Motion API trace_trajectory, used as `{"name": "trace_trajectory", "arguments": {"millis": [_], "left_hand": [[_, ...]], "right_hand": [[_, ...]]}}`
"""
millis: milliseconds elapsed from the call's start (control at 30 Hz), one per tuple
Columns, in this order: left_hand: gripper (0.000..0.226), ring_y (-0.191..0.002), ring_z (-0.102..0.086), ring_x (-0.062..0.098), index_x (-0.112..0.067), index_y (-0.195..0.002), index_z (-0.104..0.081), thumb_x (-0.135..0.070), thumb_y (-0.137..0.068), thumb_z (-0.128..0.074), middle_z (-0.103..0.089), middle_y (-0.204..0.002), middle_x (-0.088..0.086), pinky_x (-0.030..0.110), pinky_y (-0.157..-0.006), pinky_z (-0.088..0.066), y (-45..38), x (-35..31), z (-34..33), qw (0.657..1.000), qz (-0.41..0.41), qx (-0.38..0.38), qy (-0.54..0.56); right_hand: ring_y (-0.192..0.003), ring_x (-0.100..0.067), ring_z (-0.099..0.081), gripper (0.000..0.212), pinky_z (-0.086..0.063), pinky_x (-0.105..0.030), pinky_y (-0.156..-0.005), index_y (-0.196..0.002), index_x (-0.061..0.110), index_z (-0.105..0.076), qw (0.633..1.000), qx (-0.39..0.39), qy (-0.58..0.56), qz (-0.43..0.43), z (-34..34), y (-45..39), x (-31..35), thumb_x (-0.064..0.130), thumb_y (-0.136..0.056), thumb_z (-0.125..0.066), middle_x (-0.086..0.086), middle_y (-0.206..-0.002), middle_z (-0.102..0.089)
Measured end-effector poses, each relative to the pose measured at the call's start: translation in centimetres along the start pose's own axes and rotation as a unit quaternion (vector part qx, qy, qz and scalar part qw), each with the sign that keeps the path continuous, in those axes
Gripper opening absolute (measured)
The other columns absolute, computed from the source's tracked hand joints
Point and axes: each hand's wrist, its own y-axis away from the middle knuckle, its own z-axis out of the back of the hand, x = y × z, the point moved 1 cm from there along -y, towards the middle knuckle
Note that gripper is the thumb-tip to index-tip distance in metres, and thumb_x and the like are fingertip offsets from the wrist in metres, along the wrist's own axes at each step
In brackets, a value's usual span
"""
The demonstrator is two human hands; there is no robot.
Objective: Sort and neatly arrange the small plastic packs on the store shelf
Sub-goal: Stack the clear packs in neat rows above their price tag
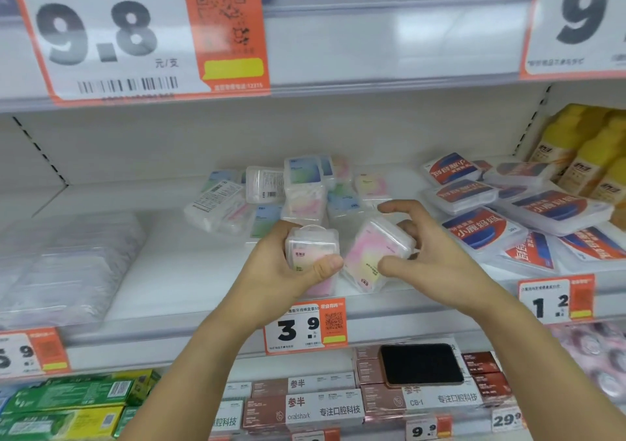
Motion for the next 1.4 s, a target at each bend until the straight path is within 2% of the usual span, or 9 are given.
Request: {"name": "trace_trajectory", "arguments": {"millis": [100,167,333,467,800,1000,1167,1267,1400], "left_hand": [[0.053,-0.088,-0.069,0.005,-0.029,-0.109,-0.058,-0.045,-0.064,-0.080,-0.070,-0.100,-0.011,0.023,-0.075,-0.057,-0.1,-0.2,0.7,1.000,-0.007,0.021,-0.015],[0.052,-0.092,-0.067,0.004,-0.029,-0.110,-0.060,-0.044,-0.065,-0.080,-0.070,-0.103,-0.011,0.019,-0.080,-0.055,-0.1,-0.4,1.1,0.999,-0.015,0.036,-0.032],[0.043,-0.097,-0.066,0.006,-0.028,-0.110,-0.066,-0.048,-0.072,-0.072,-0.071,-0.105,-0.011,0.023,-0.086,-0.052,0.0,-0.8,1.6,0.996,-0.027,0.058,-0.058],[0.036,-0.096,-0.069,0.010,-0.026,-0.107,-0.070,-0.048,-0.079,-0.068,-0.073,-0.104,-0.008,0.037,-0.091,-0.054,0.1,-0.8,1.6,0.997,-0.022,0.061,-0.041],[0.034,-0.094,-0.070,0.017,-0.024,-0.104,-0.071,-0.048,-0.081,-0.066,-0.075,-0.100,-0.004,0.042,-0.091,-0.054,0.3,-1.2,0.6,0.995,-0.026,0.092,-0.020],[0.029,-0.087,-0.070,0.007,-0.026,-0.100,-0.071,-0.046,-0.079,-0.066,-0.075,-0.094,-0.010,0.019,-0.078,-0.052,0.3,-1.4,-0.2,0.994,-0.039,0.100,-0.009],[0.032,-0.088,-0.069,0.004,-0.027,-0.101,-0.070,-0.048,-0.078,-0.065,-0.074,-0.096,-0.012,0.019,-0.079,-0.051,0.3,-1.5,-0.4,0.994,-0.046,0.093,-0.016],[0.039,-0.096,-0.068,0.004,-0.031,-0.106,-0.068,-0.061,-0.080,-0.062,-0.073,-0.102,-0.014,0.030,-0.091,-0.052,0.2,-1.4,0.0,0.995,-0.036,0.092,-0.019],[0.050,-0.098,-0.067,0.004,-0.026,-0.106,-0.069,-0.068,-0.085,-0.050,-0.073,-0.103,-0.011,0.036,-0.096,-0.051,-0.1,-1.9,1.0,0.998,-0.027,0.061,0.000]], "right_hand": [[-0.089,-0.011,-0.066,0.055,-0.056,-0.026,-0.068,-0.111,0.039,-0.059,0.996,0.039,0.080,0.019,1.8,0.4,-0.1,0.020,-0.062,-0.078,0.011,-0.101,-0.064],[-0.092,-0.015,-0.067,0.052,-0.053,-0.025,-0.064,-0.102,0.031,-0.061,0.998,0.018,0.066,0.013,2.5,0.5,-0.6,0.009,-0.061,-0.085,0.007,-0.102,-0.064],[-0.100,-0.017,-0.071,0.071,-0.056,-0.028,-0.083,-0.108,0.021,-0.058,0.970,-0.014,-0.242,-0.015,2.7,-0.3,-1.4,0.001,-0.049,-0.093,-0.003,-0.105,-0.070],[-0.103,-0.010,-0.068,0.046,-0.056,-0.022,-0.088,-0.118,0.021,-0.063,0.992,0.001,-0.121,0.027,1.4,-0.1,-0.6,0.008,-0.077,-0.078,0.005,-0.109,-0.074],[-0.091,-0.013,-0.073,0.039,-0.059,-0.030,-0.083,-0.105,0.019,-0.067,0.995,0.101,0.020,0.011,0.8,0.2,-0.8,0.002,-0.074,-0.083,0.004,-0.096,-0.077],[-0.085,-0.008,-0.073,0.042,-0.057,-0.023,-0.073,-0.103,0.020,-0.065,0.994,0.101,0.041,0.027,1.7,0.4,-0.9,0.006,-0.070,-0.087,0.009,-0.092,-0.075],[-0.089,-0.012,-0.073,0.072,-0.060,-0.032,-0.079,-0.128,0.034,-0.050,0.994,0.092,0.058,0.021,1.9,0.3,-1.3,0.020,-0.069,-0.089,0.005,-0.104,-0.071],[-0.104,-0.009,-0.069,0.087,-0.058,-0.035,-0.090,-0.138,0.044,-0.041,0.994,0.085,0.054,0.029,2.3,0.7,-1.1,0.054,-0.063,-0.083,0.009,-0.118,-0.067],[-0.109,-0.005,-0.065,0.068,-0.054,-0.034,-0.094,-0.129,0.044,-0.051,0.998,-0.007,0.005,0.062,3.2,0.0,1.5,0.070,-0.068,-0.066,0.014,-0.116,-0.067]]}}
